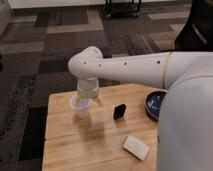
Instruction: Pick up the ceramic bowl
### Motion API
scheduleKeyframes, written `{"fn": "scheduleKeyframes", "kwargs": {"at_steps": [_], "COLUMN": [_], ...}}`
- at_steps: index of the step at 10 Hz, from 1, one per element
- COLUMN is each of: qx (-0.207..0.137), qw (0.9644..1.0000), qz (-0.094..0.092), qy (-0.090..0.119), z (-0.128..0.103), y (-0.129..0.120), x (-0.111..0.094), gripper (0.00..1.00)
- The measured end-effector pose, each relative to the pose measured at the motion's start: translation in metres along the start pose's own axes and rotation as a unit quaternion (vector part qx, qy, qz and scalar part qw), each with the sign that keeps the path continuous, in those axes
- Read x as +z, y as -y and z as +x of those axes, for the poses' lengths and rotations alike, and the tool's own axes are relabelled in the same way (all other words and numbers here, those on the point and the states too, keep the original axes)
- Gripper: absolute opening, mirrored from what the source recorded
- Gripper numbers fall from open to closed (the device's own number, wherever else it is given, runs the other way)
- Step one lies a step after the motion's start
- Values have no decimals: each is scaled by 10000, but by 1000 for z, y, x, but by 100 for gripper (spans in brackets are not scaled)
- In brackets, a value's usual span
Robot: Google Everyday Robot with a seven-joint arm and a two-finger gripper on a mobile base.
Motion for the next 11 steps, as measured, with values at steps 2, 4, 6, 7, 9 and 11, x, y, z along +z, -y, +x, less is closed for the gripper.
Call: {"fn": "scheduleKeyframes", "kwargs": {"at_steps": [2, 4, 6, 7, 9, 11], "qx": [113, 156, 55, 55, 107, 164], "qw": [9998, 9998, 10000, 10000, 9998, 9996], "qz": [-93, -68, -74, -29, 167, 221], "qy": [117, 76, 4, -6, -28, -18], "z": [-8, -15, -25, -30, -43, -47], "y": [30, 63, 90, 101, 139, 158], "x": [-20, -26, -33, -35, -35, -33], "gripper": [65, 65, 65, 65, 65, 65]}}
